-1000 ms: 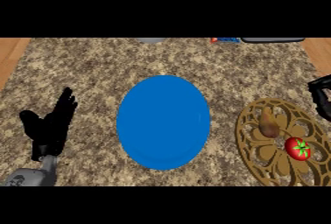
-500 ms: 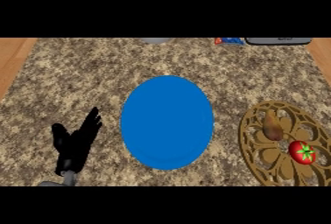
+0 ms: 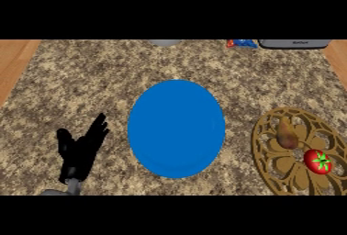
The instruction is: Pick the tomato from the placemat and place it in the plate
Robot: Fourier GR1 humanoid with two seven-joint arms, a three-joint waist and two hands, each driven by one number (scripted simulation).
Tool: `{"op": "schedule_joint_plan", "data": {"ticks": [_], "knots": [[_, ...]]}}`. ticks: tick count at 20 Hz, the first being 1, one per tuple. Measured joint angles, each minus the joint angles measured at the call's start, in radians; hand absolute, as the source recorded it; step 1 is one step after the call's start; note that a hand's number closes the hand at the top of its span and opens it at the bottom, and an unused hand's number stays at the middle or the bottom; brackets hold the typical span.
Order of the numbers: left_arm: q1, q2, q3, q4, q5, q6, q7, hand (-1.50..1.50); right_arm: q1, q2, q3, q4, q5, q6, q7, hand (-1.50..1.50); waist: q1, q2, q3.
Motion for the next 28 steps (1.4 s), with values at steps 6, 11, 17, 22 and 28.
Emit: {"op": "schedule_joint_plan", "data": {"ticks": [6,11,17,22,28], "knots": [[0.021,-0.007,-0.006,-0.031,-0.016,0.004,0.011,0.0,0.032,-0.051,0.067,-0.134,0.107,0.0,0.142,-1.5,0.003,-0.002,-0.001],[0.003,-0.023,0.012,0.002,-0.026,-0.008,0.005,0.0,0.068,-0.002,0.113,-0.289,0.189,-0.041,0.277,-1.5,0.0,-0.002,-0.001],[0.024,-0.034,0.018,-0.045,-0.046,-0.012,0.029,0.0,0.054,0.084,0.157,-0.384,0.308,-0.082,0.425,-1.5,0.005,-0.001,0.0],[0.007,-0.05,0.044,-0.005,-0.055,-0.039,0.015,0.0,0.064,0.13,0.17,-0.432,0.365,-0.032,0.492,-1.5,0.003,-0.001,0.0],[0.022,-0.071,0.055,-0.012,-0.086,-0.05,0.018,0.0,0.073,0.239,0.189,-0.474,0.451,-0.016,0.53,-1.5,0.003,-0.001,0.0]]}}
